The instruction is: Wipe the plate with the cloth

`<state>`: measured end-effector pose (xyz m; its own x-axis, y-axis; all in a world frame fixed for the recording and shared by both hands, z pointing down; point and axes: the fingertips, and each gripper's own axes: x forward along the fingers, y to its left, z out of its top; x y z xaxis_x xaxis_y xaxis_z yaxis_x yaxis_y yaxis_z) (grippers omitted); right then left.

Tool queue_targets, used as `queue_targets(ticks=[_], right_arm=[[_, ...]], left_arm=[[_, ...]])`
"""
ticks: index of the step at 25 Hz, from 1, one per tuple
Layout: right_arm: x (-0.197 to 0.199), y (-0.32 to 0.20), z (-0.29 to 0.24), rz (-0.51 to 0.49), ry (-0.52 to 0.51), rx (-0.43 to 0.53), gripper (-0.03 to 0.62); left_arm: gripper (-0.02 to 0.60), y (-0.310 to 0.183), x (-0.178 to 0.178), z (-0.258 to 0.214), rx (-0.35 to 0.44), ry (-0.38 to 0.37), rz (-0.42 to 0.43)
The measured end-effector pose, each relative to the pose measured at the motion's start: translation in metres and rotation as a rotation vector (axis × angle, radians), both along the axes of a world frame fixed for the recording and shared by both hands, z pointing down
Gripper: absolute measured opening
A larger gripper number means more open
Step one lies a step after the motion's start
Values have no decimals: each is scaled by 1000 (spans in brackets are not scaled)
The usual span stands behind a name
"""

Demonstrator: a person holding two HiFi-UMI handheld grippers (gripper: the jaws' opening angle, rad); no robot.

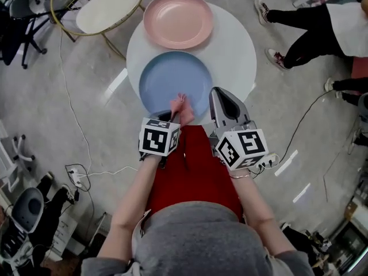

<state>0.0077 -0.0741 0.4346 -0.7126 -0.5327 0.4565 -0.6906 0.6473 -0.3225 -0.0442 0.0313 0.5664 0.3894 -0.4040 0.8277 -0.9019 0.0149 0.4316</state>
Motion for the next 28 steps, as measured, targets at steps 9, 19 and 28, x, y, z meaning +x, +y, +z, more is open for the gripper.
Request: queue_targets(ticks=[9, 19, 28], right_arm=[[-31, 12, 8, -101, -11, -1, 29], [-51, 11, 5, -119, -19, 19, 29], [-46, 10, -9, -96, -27, 46, 29]], left_arm=[[32, 18, -39, 11, -6, -107, -71], [32, 25, -92, 13, -8, -198, -138], [32, 12, -120, -2, 22, -280, -134]])
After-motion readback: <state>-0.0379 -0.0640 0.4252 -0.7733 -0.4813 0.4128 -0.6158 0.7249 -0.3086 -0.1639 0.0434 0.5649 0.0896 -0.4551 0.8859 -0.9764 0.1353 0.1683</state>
